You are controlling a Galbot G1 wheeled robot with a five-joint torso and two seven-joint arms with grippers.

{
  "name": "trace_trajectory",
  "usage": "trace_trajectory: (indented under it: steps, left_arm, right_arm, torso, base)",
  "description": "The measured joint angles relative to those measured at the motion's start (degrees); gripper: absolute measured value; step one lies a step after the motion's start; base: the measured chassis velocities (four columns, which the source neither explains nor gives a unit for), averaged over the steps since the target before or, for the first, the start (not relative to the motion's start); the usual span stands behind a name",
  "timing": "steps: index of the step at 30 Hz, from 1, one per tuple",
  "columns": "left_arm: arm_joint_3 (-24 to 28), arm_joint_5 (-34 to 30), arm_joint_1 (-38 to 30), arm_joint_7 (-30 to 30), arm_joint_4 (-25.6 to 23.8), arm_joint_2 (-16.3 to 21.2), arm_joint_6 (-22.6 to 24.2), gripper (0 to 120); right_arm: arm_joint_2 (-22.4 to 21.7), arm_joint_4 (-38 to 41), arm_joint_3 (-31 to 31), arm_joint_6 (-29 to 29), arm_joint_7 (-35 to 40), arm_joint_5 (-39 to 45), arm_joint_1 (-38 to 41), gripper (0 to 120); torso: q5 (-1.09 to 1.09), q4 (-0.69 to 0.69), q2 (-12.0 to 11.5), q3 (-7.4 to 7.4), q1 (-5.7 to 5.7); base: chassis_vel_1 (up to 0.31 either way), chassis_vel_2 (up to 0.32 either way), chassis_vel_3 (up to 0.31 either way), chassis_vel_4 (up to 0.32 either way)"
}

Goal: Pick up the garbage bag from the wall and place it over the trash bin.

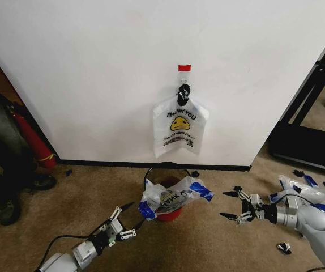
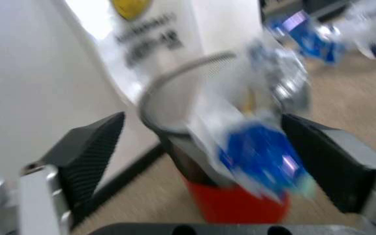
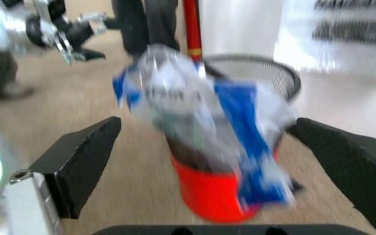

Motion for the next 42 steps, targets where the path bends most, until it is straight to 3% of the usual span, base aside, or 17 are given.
trace_trajectory:
  steps: [5, 14, 19, 20, 21, 23, 24, 25, 26, 29, 32, 33, 39, 42]
  left_arm:
    - [-2.8, -2.4, -1.3, -0.1, -3.4, -0.3, 1.6, 100]
    - [-3.3, -3.8, -3.0, -0.5, -4.2, -0.1, 2.9, 100]
    - [-2.3, -9.7, -8.5, -2.4, -5.2, 0.8, 8.5, 100]
    - [-1.3, -12.6, -11.2, -2.9, -5.2, 1.2, 11.6, 100]
    - [1.3, -20.3, -17.9, -3.0, -4.2, 1.8, 19.0, 100]
    - [2.1, -22.6, -19.9, -3.0, -3.8, 1.8, 21.3, 100]
    - [3.4, -25.5, -22.5, -2.5, -2.9, 1.4, 25.2, 100]
    - [3.4, -25.5, -22.5, -2.5, -2.9, 1.4, 25.2, 100]
    - [4.8, -26.4, -24.4, -2.3, -1.9, 0.9, 27.6, 100]
    - [10.2, -27.6, -30.5, -1.8, 1.2, -0.5, 34.3, 100]
    - [14.8, -29.3, -36.8, -1.5, 4.6, -2.5, 40.8, 100]
    - [14.8, -29.3, -36.8, -1.5, 4.6, -2.5, 40.8, 100]
    - [23.1, -29.3, -48.7, -1.6, 12.3, -8.4, 53.2, 100]
    - [25.0, -28.6, -50.8, -1.8, 14.2, -9.7, 56.1, 100]
  right_arm:
    - [-0.2, 5.3, -0.9, -0.6, 2.7, 1.8, -1.4, 100]
    - [0.2, 8.7, -0.7, -0.2, 4.3, 0.7, -3.1, 100]
    - [0.0, 13.4, -0.1, 0.7, 13.9, 1.8, -6.1, 100]
    - [-0.2, 15.9, 0.0, 0.9, 19.4, 1.8, -7.3, 100]
    - [-0.4, 21.6, 0.1, 0.5, 30.9, 1.8, -8.9, 100]
    - [-0.5, 23.3, 0.1, 0.0, 34.2, 1.8, -8.9, 100]
    - [-0.7, 26.3, -0.3, -1.6, 40.0, 2.1, -7.7, 100]
    - [-0.7, 26.3, -0.3, -1.6, 40.0, 2.1, -7.7, 100]
    - [-1.2, 27.6, -0.3, -2.5, 42.6, 2.1, -7.4, 100]
    - [-2.2, 31.1, 0.9, -4.6, 48.8, 2.3, -7.0, 100]
    - [-2.4, 32.5, 1.6, -5.7, 52.4, 2.9, -7.1, 100]
    - [-2.4, 32.5, 1.6, -5.7, 52.4, 2.9, -7.1, 100]
    - [-0.8, 32.3, 1.9, -5.9, 53.4, 1.5, -7.2, 100]
    - [-0.5, 32.3, 1.9, -5.9, 53.5, 1.0, -7.5, 100]
  torso:
    - [0.0, 0.0, 0.0, 0.0, 0.0]
    - [0.0, 0.01, 0.0, 0.0, 0.0]
    - [0.01, 0.01, 0.0, 0.0, 0.0]
    - [0.01, -0.01, 0.0, 0.0, 0.0]
    - [0.01, -0.01, 0.0, 0.0, 0.0]
    - [0.0, -0.03, 0.0, 0.0, 0.0]
    - [0.01, 0.0, 0.0, 0.0, 0.0]
    - [0.01, 0.0, 0.0, 0.0, 0.0]
    - [0.03, 0.05, 0.0, 0.0, 0.0]
    - [-0.04, 0.02, 0.0, 0.01, 0.0]
    - [0.01, -0.01, 0.0, 0.01, 0.0]
    - [0.01, -0.01, 0.0, 0.01, 0.0]
    - [0.02, -0.02, 0.0, 0.01, 0.01]
    - [0.01, -0.02, 0.0, 0.01, 0.01]
  base:
    - [0.0, 0.0, 0.0, 0.0]
    - [0.0, 0.0, 0.0, 0.0]
    - [0.0, 0.0, 0.0, 0.0]
    - [0.0, 0.0, 0.0, 0.0]
    - [0.0, 0.0, 0.0, 0.0]
    - [0.0, 0.0, 0.0, 0.0]
    - [0.0, 0.0, 0.0, 0.0]
    - [0.0, 0.0, 0.0, 0.0]
    - [0.0, 0.0, 0.0, 0.0]
    - [0.0, 0.0, 0.0, 0.0]
    - [0.0, 0.0, 0.0, 0.0]
    - [0.0, 0.0, 0.0, 0.0]
    - [0.0, 0.0, 0.0, 0.0]
    - [0.0, 0.0, 0.0, 0.0]
